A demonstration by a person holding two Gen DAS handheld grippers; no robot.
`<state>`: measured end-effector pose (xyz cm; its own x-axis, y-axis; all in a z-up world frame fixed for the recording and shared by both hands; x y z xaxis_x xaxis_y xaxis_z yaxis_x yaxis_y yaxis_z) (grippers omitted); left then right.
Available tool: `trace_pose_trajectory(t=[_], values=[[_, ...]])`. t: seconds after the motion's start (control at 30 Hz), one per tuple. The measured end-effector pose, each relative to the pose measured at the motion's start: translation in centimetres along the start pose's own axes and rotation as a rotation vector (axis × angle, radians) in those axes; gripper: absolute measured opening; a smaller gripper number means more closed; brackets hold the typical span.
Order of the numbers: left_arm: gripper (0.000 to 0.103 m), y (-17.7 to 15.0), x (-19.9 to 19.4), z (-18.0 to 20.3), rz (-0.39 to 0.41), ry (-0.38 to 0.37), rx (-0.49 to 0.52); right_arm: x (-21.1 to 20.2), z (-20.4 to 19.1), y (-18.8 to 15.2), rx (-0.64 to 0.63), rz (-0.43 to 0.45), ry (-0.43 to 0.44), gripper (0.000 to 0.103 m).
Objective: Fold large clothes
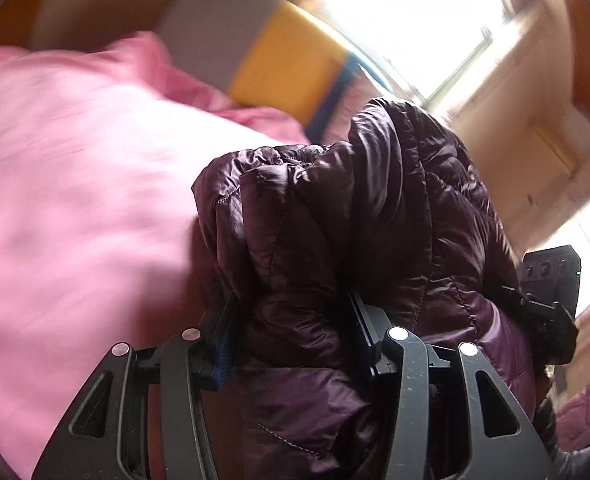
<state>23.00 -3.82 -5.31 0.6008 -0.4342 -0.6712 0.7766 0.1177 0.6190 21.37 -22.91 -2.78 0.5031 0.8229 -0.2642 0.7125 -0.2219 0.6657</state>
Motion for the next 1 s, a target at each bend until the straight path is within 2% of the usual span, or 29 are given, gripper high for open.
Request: trace_pose_trajectory(t=[0.13, 0.23, 0.3, 0.37, 0.43, 0.5, 0.53, 0.6, 0.7, 0.8, 0.9, 1.0], values=[[0.047, 2.4, 6.4, 8.1, -0.055, -0.016, 0.124, -6.8, 5.7, 1.7, 0.060, 0.112, -0.127, 0.055], [0.047, 2.2, 11.8, 12.4, -0.138, 0.055, 0.238, -9.9, 10.8, 0.1, 0.125, 0.105, -0.272, 0.058], [0.047, 1.4, 14.1, 14.4, -0.166, 0.094, 0.294, -10.7, 13.1, -1.7, 0.200, 0.082, -0.292, 0.063], [0.047, 1.2, 14.3, 15.1, -0.155, 0.102, 0.305, -12.2, 13.7, -2.7, 0.231, 0.081, -0.314, 0.073], [0.047, 1.0, 13.9, 15.3, -0.129, 0.118, 0.326, -13.2, 13.1, -2.6, 0.240, 0.086, -0.363, 0.092], [0.047, 0.7, 13.0, 15.2, -0.114, 0.126, 0.327, -14.5, 11.9, -1.3, 0.211, 0.142, -0.491, 0.094], [0.047, 0.8, 12.7, 15.1, -0.108, 0.122, 0.319, -15.0, 11.1, -0.7, 0.210, 0.180, -0.527, 0.097], [0.047, 1.4, 13.2, 14.8, -0.090, 0.125, 0.321, -14.6, 9.4, 1.3, 0.229, 0.257, -0.508, 0.097], [0.047, 0.4, 12.1, 14.9, -0.066, 0.130, 0.325, -10.8, 7.6, 4.0, 0.195, 0.263, -0.546, 0.097], [0.047, -0.1, 12.0, 14.5, -0.072, 0.118, 0.294, -6.2, 9.3, 6.1, 0.149, 0.184, -0.651, 0.096], [0.047, -1.0, 11.7, 13.8, -0.068, 0.119, 0.288, -1.6, 12.9, 5.5, 0.133, 0.059, -0.780, 0.097], [0.051, -1.5, 12.7, 13.1, -0.089, 0.102, 0.251, -1.6, 16.5, 3.8, 0.132, 0.041, -0.801, 0.099]])
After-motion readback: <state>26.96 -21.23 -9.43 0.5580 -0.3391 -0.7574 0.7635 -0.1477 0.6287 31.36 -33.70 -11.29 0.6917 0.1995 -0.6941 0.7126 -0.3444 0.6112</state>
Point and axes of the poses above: each gripper's, at about its wrist camera, not at the fingertips, and x roughly the way its jaws point, z to its right, y to its top, the point moved 8 cm from there along x, roughly the way its jaws point, and after that the axes turned 14 degrees about y, right-handed, at the moved point
